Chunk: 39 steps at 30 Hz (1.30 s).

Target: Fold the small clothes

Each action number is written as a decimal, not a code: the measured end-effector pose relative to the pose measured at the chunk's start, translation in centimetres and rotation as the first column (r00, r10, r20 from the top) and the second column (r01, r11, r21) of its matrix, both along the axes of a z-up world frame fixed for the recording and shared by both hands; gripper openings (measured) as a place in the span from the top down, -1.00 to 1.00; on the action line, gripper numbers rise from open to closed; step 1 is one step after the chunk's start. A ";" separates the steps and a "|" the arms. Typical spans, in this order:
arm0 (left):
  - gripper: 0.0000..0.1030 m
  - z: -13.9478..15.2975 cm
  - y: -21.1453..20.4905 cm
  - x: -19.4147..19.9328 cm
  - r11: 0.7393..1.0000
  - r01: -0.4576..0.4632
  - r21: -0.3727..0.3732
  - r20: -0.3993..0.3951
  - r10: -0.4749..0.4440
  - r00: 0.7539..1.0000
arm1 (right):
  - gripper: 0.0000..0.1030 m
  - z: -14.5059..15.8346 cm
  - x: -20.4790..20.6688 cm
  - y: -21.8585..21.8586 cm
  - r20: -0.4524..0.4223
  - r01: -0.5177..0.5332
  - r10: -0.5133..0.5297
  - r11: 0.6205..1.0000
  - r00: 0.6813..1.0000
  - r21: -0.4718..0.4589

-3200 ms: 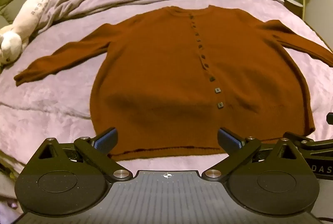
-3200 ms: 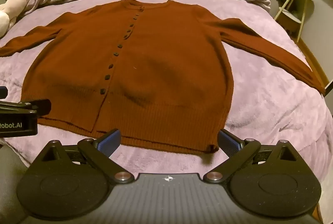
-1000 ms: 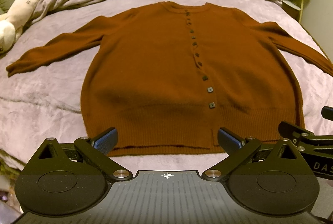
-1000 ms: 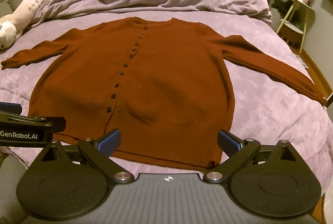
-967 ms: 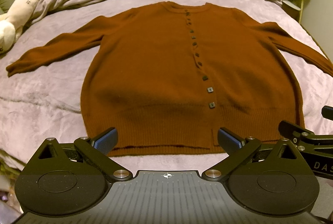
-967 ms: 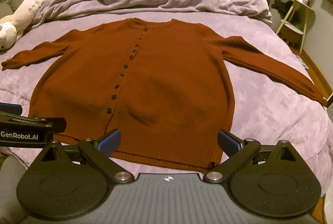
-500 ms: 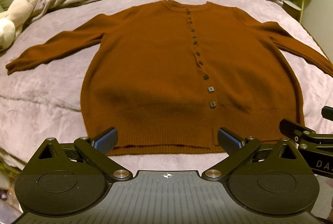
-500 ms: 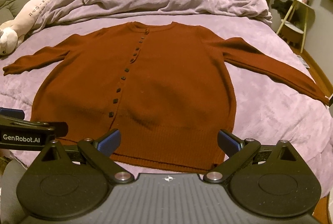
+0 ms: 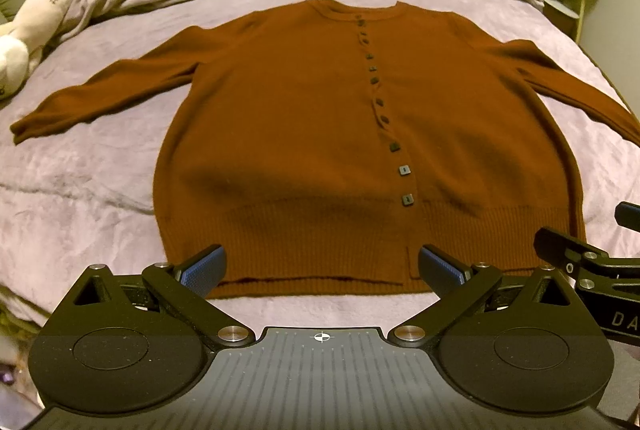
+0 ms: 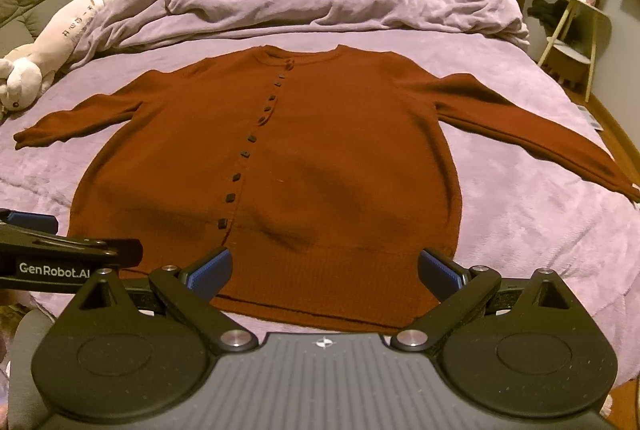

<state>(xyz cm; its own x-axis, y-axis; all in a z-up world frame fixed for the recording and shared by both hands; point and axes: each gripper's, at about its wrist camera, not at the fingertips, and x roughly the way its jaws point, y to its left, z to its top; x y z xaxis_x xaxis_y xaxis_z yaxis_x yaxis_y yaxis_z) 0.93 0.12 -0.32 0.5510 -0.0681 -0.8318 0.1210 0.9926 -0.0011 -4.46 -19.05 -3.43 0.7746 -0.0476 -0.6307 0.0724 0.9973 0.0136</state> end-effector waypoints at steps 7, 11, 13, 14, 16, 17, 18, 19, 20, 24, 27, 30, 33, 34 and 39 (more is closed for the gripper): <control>-1.00 -0.1 0.0 0.1 1.000 -0.003 -0.004 -0.008 0.003 1.000 | -0.92 0.0 0.1 -0.2 -0.001 0.011 -0.011 1.000 1.000 0.009; -1.00 -0.1 0.0 0.2 1.000 -0.005 -0.007 -0.012 0.005 1.000 | -0.92 0.0 0.0 -0.4 0.004 0.014 -0.014 1.000 1.000 0.026; -1.00 -0.2 -0.1 0.2 1.000 -0.005 -0.008 -0.015 0.005 1.000 | -0.92 0.0 0.0 -0.6 0.007 0.014 -0.014 0.999 1.000 0.035; -1.00 -0.3 -0.1 0.2 1.000 -0.005 -0.008 -0.016 0.005 1.000 | -0.92 0.0 0.0 -0.6 0.007 0.015 -0.015 0.999 1.000 0.038; -1.00 -0.3 -0.1 0.2 1.000 -0.004 -0.008 -0.017 0.004 1.000 | -0.92 -0.1 0.0 -0.7 0.002 0.019 -0.019 0.999 1.000 0.043; -1.00 -0.3 -0.1 0.3 1.000 -0.004 -0.008 -0.017 0.004 1.000 | -0.92 -0.2 0.0 -0.8 0.000 0.019 -0.019 0.999 1.000 0.047; -1.00 -0.3 -0.1 0.3 1.000 -0.003 -0.009 -0.016 0.003 1.000 | -0.92 -0.2 0.0 -0.8 -0.002 0.017 -0.017 0.998 1.000 0.052; -1.00 -0.4 -0.1 0.3 1.000 -0.003 -0.010 -0.017 0.003 1.000 | -0.92 -0.3 0.1 -0.9 -0.004 0.016 -0.016 0.998 1.000 0.058; -1.00 -0.4 0.0 0.3 1.000 -0.004 -0.011 -0.018 0.004 1.000 | -0.92 -0.3 0.1 -1.0 -0.006 0.014 -0.013 0.998 1.000 0.064; -1.00 -0.7 0.0 0.4 1.000 -0.008 -0.015 -0.026 0.008 1.000 | -0.92 -0.5 0.3 -1.2 -0.017 0.010 -0.008 0.997 1.000 0.082; -1.00 -0.9 0.0 0.5 1.000 -0.009 -0.014 -0.031 0.009 0.999 | -0.92 -0.6 0.5 -1.5 -0.029 0.014 -0.011 0.995 1.000 0.097; -1.00 -1.1 -0.1 0.6 1.000 -0.005 -0.020 -0.034 0.004 0.999 | -0.92 -1.0 0.8 -1.7 -0.053 0.024 -0.018 0.994 0.998 0.111; -1.00 -1.5 -0.2 0.7 0.999 -0.001 -0.036 -0.033 -0.001 0.999 | -0.92 -1.5 0.8 -2.1 -0.068 0.023 -0.014 0.991 0.998 0.132; -1.00 -1.6 -0.2 0.8 0.999 -0.001 -0.043 -0.035 -0.001 0.999 | -0.92 -1.7 0.7 -2.2 -0.064 0.023 -0.015 0.991 0.998 0.134; -1.00 -2.2 -0.6 1.1 0.998 0.006 -0.069 -0.051 -0.009 0.999 | -0.92 -2.3 0.8 -2.8 -0.057 0.004 0.006 0.983 0.998 0.181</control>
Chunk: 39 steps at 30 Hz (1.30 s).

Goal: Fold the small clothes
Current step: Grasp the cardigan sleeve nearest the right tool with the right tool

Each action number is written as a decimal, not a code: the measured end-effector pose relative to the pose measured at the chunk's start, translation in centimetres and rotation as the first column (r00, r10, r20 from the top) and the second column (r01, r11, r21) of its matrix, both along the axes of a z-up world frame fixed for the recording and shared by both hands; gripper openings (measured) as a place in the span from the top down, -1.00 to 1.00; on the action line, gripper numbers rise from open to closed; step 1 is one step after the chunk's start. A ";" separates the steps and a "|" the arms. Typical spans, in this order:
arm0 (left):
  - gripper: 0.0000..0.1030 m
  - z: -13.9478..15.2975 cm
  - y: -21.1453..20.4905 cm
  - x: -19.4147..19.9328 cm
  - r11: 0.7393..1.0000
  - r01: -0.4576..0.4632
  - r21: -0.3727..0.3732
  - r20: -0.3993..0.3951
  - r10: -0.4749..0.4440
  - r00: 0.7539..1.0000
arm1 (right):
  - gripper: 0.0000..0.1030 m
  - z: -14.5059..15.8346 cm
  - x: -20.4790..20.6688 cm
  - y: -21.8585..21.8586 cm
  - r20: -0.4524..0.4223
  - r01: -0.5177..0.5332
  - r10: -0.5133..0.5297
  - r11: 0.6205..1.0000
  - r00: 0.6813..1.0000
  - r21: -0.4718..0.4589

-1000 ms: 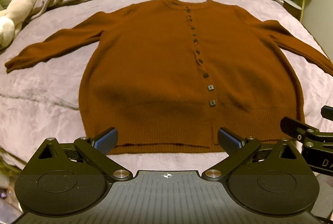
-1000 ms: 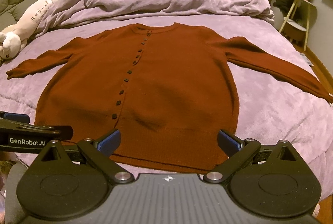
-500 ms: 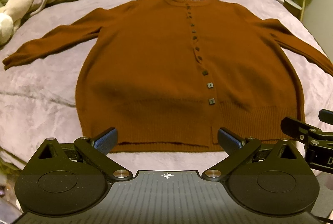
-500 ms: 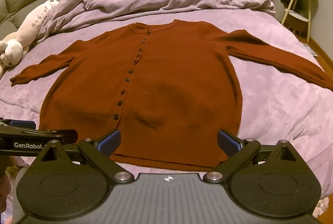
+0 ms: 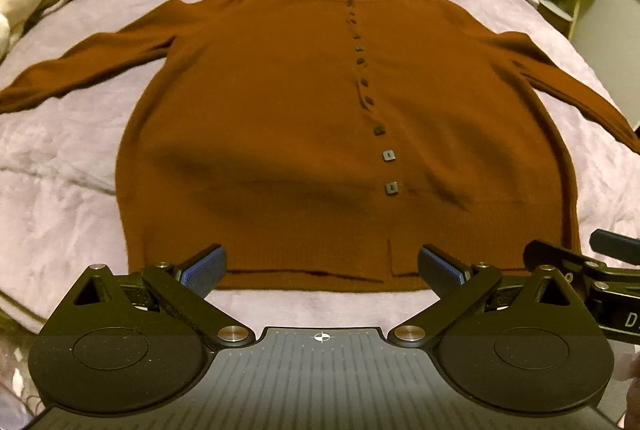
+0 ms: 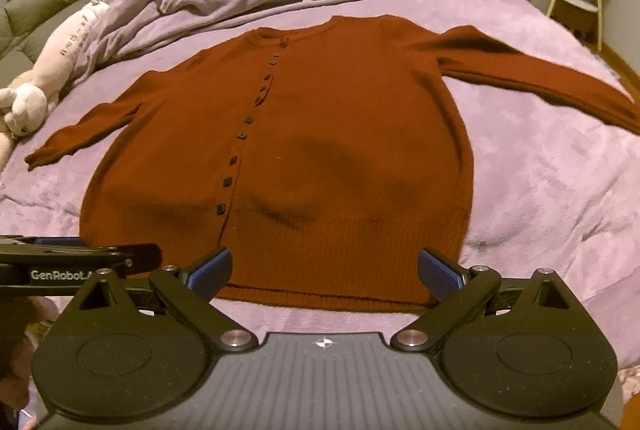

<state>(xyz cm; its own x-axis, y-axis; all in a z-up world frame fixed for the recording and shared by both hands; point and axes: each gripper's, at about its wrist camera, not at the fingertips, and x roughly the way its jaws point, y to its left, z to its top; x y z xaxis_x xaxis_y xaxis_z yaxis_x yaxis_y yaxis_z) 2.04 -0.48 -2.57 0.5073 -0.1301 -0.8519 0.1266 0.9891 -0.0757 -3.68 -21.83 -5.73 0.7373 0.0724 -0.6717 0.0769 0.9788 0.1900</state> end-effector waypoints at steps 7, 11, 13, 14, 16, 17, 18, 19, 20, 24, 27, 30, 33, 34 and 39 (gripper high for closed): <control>-1.00 -0.7 -0.7 0.9 0.999 0.007 0.033 0.005 -0.007 1.000 | -0.92 -0.4 0.4 -2.0 0.027 0.014 -0.017 0.994 0.999 0.106; -1.00 -0.5 -0.8 2.0 0.999 0.003 0.034 0.040 -0.004 0.999 | -0.92 -0.1 0.9 -6.5 0.094 0.123 -0.143 0.973 0.985 0.195; -1.00 -0.3 -0.8 2.9 1.000 -0.001 0.027 0.057 0.000 0.998 | -0.92 0.1 1.3 -10.3 0.143 0.216 -0.253 0.948 0.957 0.234; -1.00 -0.3 -0.9 3.6 1.000 -0.008 0.029 0.065 0.006 0.998 | -0.91 0.1 1.5 -12.5 0.161 0.266 -0.314 0.928 0.936 0.263; -1.00 -0.3 -1.1 4.9 0.999 -0.021 0.046 0.082 0.017 0.996 | -0.86 -0.3 1.9 -17.7 0.172 0.358 -0.434 0.866 0.884 0.350; -1.00 -0.4 -1.3 5.8 0.997 -0.035 0.061 0.093 0.030 0.995 | -0.72 -0.7 2.3 -20.3 0.158 0.403 -0.491 0.829 0.857 0.388; -1.00 -0.5 -1.4 6.7 0.996 -0.049 0.068 0.103 0.042 0.994 | -0.64 -1.2 2.6 -22.5 0.142 0.442 -0.536 0.796 0.832 0.413; -1.00 -0.7 -1.5 7.4 0.996 -0.061 0.069 0.111 0.053 0.992 | -0.45 -1.7 2.9 -24.9 0.129 0.480 -0.581 0.761 0.804 0.436; -1.00 -0.9 -1.5 8.3 0.995 -0.076 0.067 0.116 0.068 0.991 | -0.20 -2.3 3.0 -26.6 0.122 0.506 -0.614 0.732 0.780 0.456; -1.00 -2.4 -1.8 11.1 0.991 -0.115 0.067 0.117 0.107 0.987 | 0.26 -5.1 4.1 -33.8 0.041 0.584 -0.732 0.574 0.680 0.573; -1.00 -3.5 -2.2 12.4 0.988 -0.121 0.096 0.118 0.110 0.987 | 0.40 -7.2 4.7 -36.9 -0.010 0.617 -0.791 0.471 0.612 0.630; -1.00 -4.3 -2.4 13.0 0.986 -0.125 0.112 0.101 0.114 0.988 | 0.47 -8.7 5.4 -38.8 -0.041 0.598 -0.818 0.384 0.574 0.703; -1.00 -5.3 -2.2 13.4 0.984 -0.118 0.130 0.085 0.107 0.991 | 0.50 -9.7 6.4 -40.0 -0.034 0.574 -0.827 0.360 0.561 0.735; -1.00 -5.6 -2.2 13.5 0.984 -0.115 0.135 0.088 0.104 0.991 | 0.54 -10.0 6.7 -40.3 -0.021 0.570 -0.830 0.365 0.557 0.736; -1.00 -6.0 -1.3 13.6 0.988 -0.121 0.093 0.084 0.114 0.990 | 0.81 -9.2 7.7 -40.8 0.000 0.612 -0.821 0.426 0.571 0.666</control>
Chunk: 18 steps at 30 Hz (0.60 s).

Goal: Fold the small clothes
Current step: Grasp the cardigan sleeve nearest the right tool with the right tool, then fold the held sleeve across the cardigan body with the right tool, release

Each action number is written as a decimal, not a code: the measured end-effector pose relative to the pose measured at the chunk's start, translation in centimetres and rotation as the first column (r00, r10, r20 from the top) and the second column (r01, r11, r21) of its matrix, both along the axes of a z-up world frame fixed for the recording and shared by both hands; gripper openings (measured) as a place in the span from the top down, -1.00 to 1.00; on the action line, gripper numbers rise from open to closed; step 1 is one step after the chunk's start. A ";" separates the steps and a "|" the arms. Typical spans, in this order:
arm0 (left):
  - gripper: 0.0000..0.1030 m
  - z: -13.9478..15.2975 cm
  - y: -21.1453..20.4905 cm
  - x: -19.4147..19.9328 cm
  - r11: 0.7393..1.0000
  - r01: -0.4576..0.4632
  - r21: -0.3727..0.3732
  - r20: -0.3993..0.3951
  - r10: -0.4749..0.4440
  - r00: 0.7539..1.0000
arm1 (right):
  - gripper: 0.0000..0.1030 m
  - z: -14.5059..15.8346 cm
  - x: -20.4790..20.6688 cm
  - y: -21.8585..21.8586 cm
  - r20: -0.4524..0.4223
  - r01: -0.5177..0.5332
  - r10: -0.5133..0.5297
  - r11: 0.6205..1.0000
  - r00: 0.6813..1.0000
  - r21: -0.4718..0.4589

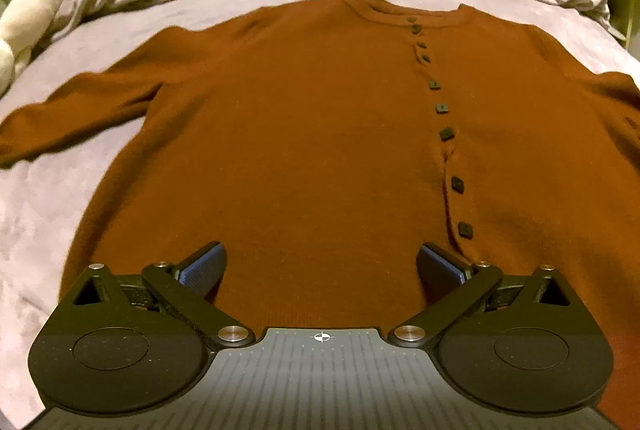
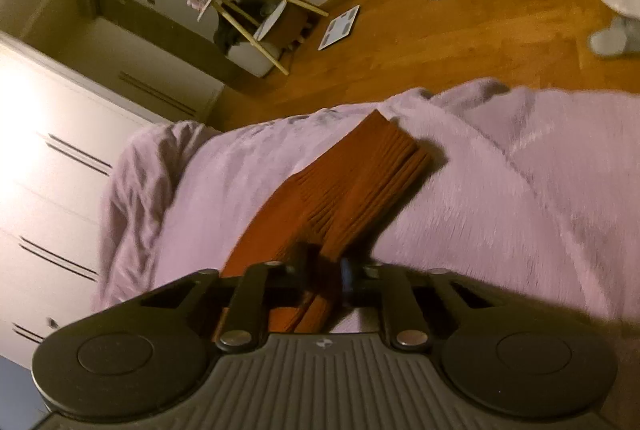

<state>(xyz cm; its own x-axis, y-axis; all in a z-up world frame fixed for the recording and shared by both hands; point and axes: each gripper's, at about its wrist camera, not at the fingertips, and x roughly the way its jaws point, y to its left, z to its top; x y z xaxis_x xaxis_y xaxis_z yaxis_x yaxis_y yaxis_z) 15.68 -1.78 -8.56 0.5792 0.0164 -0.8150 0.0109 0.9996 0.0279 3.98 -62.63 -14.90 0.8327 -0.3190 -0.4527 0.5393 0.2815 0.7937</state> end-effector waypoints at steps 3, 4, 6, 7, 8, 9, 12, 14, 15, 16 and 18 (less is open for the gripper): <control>-1.00 -0.2 0.4 0.2 1.000 0.011 -0.018 -0.010 -0.011 1.000 | 0.86 3.6 1.8 2.1 -0.173 -0.043 0.007 0.977 0.985 -0.208; -1.00 -0.2 0.4 0.3 1.000 0.016 -0.021 -0.015 -0.016 1.000 | 0.86 4.8 2.6 3.2 -0.205 -0.066 0.008 0.958 0.979 -0.278; -1.00 0.1 0.6 0.5 0.999 0.026 -0.028 -0.021 -0.026 0.999 | 0.87 8.0 4.6 6.8 -0.229 -0.149 0.051 0.887 0.972 -0.438; -1.00 0.2 0.8 0.6 0.999 0.027 -0.033 -0.017 -0.028 0.999 | 0.87 9.6 5.6 9.1 -0.223 -0.199 0.095 0.839 0.970 -0.506; -1.00 0.4 0.9 0.6 0.999 0.030 -0.039 -0.009 -0.031 0.999 | 0.87 11.0 6.7 11.4 -0.222 -0.251 0.149 0.789 0.964 -0.560; -1.00 0.7 1.1 0.6 0.998 0.034 -0.047 -0.001 -0.034 0.999 | 0.87 12.5 7.9 14.5 -0.224 -0.317 0.225 0.723 0.948 -0.614; -1.00 1.9 1.4 0.8 0.995 0.039 -0.095 0.035 -0.036 0.999 | 0.87 14.9 10.5 23.4 -0.246 -0.472 0.453 0.498 0.857 -0.728; -1.00 3.1 1.6 1.4 0.988 0.048 -0.150 0.061 -0.039 0.997 | 0.82 14.8 12.0 28.4 -0.297 -0.566 0.575 0.371 0.763 -0.736; -1.00 3.6 1.7 1.7 0.982 0.057 -0.182 0.074 -0.045 0.996 | 0.75 14.3 12.9 30.7 -0.331 -0.620 0.627 0.319 0.705 -0.717; -1.00 4.1 1.6 2.0 0.975 0.067 -0.211 0.084 -0.051 0.995 | 0.55 13.7 13.5 32.2 -0.359 -0.658 0.655 0.287 0.665 -0.696; -1.00 4.9 1.4 2.9 0.954 0.095 -0.283 0.092 -0.072 0.993 | 0.32 11.9 14.2 34.4 -0.406 -0.718 0.673 0.272 0.618 -0.641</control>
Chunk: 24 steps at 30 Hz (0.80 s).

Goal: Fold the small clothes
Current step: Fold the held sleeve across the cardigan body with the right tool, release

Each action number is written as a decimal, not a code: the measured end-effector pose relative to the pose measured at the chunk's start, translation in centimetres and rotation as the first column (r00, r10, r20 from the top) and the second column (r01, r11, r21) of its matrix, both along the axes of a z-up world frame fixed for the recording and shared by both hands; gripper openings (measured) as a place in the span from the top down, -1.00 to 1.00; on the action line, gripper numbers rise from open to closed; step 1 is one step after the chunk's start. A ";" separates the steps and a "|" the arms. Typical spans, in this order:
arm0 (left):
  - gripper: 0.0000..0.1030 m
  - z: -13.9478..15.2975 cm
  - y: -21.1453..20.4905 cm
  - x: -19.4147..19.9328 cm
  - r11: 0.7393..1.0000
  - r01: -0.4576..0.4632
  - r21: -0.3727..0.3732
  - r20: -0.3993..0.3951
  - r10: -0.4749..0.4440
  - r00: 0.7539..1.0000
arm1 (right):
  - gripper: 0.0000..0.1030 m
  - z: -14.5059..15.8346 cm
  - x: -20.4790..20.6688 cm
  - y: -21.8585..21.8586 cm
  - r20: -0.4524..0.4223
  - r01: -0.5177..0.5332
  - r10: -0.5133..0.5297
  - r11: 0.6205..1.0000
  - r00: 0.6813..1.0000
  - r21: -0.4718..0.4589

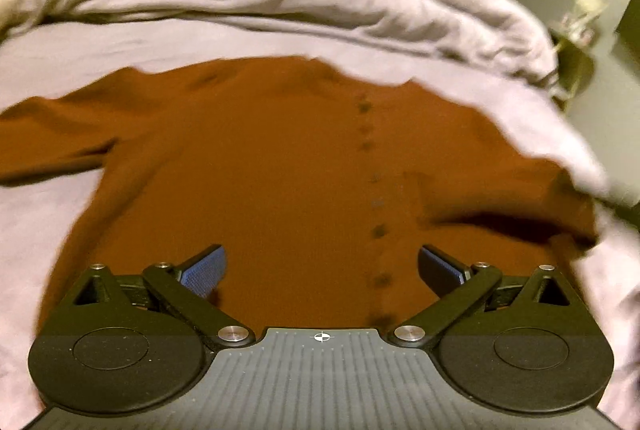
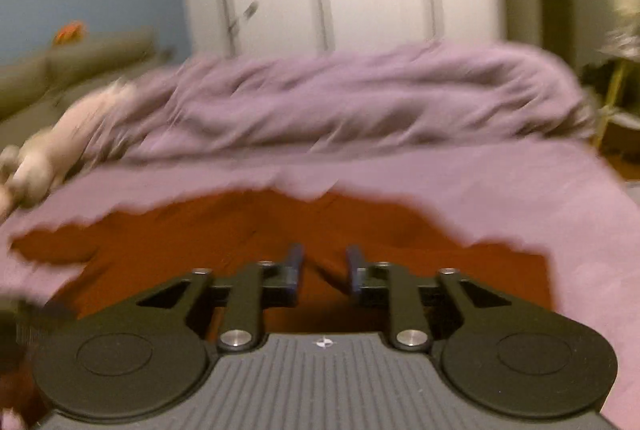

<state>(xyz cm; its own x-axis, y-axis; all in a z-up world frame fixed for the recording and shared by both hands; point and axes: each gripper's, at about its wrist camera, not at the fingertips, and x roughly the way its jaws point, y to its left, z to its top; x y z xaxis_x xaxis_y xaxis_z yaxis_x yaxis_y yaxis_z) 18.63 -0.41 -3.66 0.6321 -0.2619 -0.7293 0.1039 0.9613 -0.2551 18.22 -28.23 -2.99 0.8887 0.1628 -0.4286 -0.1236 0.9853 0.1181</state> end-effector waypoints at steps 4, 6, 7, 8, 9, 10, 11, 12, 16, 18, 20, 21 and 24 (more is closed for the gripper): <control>-1.00 0.2 -2.1 2.9 0.990 0.080 -0.114 -0.032 -0.084 0.996 | 0.29 -2.8 -0.5 -0.3 -0.083 0.063 -0.050 0.986 0.995 0.154; -1.00 -0.2 -4.0 4.4 0.986 0.117 -0.121 -0.038 -0.122 0.992 | 0.29 -4.3 -0.4 -2.0 -0.135 0.130 -0.098 0.960 0.986 0.249; -1.00 -0.6 -4.9 5.2 0.981 0.136 -0.135 -0.043 -0.143 0.989 | 0.29 -4.9 -0.6 -2.7 -0.156 0.158 -0.117 0.946 0.981 0.282; -1.00 -1.1 -5.8 6.0 0.977 0.148 -0.156 -0.059 -0.159 0.986 | 0.29 -5.8 -1.6 -3.5 -0.170 0.182 -0.135 0.934 0.976 0.307; -1.00 -1.7 -6.5 6.9 0.973 0.147 -0.180 -0.077 -0.163 0.984 | 0.29 -6.7 -2.3 -4.1 -0.187 0.203 -0.147 0.921 0.971 0.333; -1.00 -2.4 -7.0 7.7 0.967 0.142 -0.211 -0.102 -0.166 0.981 | 0.29 -7.3 -2.7 -4.7 -0.203 0.223 -0.157 0.908 0.966 0.356; -1.00 -3.2 -7.4 8.4 0.964 0.120 -0.238 -0.139 -0.156 0.978 | 0.29 -7.8 -3.0 -5.2 -0.214 0.237 -0.165 0.896 0.963 0.375; -0.98 -3.9 -7.5 9.1 0.962 0.096 -0.256 -0.172 -0.143 0.975 | 0.29 -8.6 -3.5 -5.2 -0.216 0.240 -0.165 0.887 0.962 0.394; -0.91 -6.1 -7.4 10.7 0.948 0.024 -0.319 -0.234 -0.103 0.967 | 0.28 -9.8 -4.5 -6.2 -0.209 0.232 -0.152 0.864 0.966 0.446; -0.88 -6.0 -7.4 11.2 0.939 0.006 -0.345 -0.249 -0.098 0.964 | 0.28 -10.3 -4.5 -6.2 -0.199 0.227 -0.150 0.861 0.968 0.456; -0.15 -5.8 -7.7 11.6 0.922 0.000 -0.388 -0.270 -0.114 0.956 | 0.27 -10.6 -4.5 -6.1 -0.191 0.226 -0.153 0.859 0.970 0.459; -0.02 -6.0 -7.9 12.0 0.914 -0.003 -0.405 -0.294 -0.127 0.947 | 0.27 -10.5 -4.7 -6.0 -0.187 0.227 -0.157 0.860 0.970 0.457; -0.03 -7.1 -8.6 12.9 0.910 -0.027 -0.415 -0.337 -0.126 0.933 | 0.24 -10.4 -4.9 -5.6 -0.180 0.229 -0.165 0.868 0.970 0.441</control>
<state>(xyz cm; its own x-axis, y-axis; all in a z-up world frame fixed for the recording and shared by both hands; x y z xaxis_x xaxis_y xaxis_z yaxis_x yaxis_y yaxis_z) 31.51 -8.98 -10.76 0.3355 -0.6066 -0.7207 -0.0205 0.7602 -0.6494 13.28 -33.87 -13.35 0.8635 0.1958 -0.4648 0.1157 0.8202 0.5603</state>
